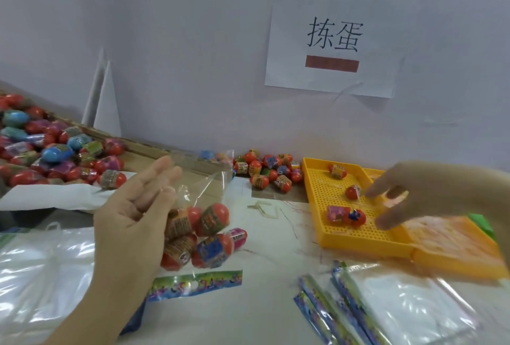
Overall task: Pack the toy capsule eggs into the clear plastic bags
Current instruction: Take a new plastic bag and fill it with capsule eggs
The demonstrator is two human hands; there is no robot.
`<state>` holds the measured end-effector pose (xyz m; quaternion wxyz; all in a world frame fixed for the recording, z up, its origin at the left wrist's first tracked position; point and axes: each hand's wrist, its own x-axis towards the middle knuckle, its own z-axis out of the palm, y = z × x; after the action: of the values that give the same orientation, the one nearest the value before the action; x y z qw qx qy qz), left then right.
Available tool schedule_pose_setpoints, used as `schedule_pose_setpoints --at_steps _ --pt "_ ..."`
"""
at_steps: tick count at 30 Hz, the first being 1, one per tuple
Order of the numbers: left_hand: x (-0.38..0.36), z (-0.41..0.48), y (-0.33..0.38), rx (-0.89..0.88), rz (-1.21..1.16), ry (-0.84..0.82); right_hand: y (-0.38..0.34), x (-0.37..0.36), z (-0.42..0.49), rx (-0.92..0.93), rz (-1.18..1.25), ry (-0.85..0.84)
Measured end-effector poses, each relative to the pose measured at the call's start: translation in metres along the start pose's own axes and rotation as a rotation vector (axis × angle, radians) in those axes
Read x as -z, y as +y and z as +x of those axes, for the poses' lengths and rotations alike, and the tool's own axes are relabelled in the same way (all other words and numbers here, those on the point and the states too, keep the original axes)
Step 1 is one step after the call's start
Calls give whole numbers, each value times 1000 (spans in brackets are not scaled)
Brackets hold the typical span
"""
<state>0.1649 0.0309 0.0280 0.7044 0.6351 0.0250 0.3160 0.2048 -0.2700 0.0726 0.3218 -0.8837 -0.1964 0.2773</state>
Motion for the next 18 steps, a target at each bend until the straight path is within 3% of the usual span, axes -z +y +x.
schedule_pose_setpoints --at_steps 2,3,4,7,8,11,18 --pt "1 2 -1 59 -57 3 -16 -6 -14 313 547 -82" --pt "0 3 -2 77 -75 10 -32 2 -18 367 644 -16" --pt "0 2 -2 103 -100 4 -45 3 -4 451 623 8" --pt "-2 1 -4 184 -189 -18 -72 -26 46 347 454 386" --pt "-2 -1 -4 200 -202 -37 -76 -35 60 314 490 419" --pt "-4 -2 -4 220 -237 -90 -90 -63 78 273 579 307" --pt "-4 0 -3 279 -302 -122 -84 -68 89 282 749 396"
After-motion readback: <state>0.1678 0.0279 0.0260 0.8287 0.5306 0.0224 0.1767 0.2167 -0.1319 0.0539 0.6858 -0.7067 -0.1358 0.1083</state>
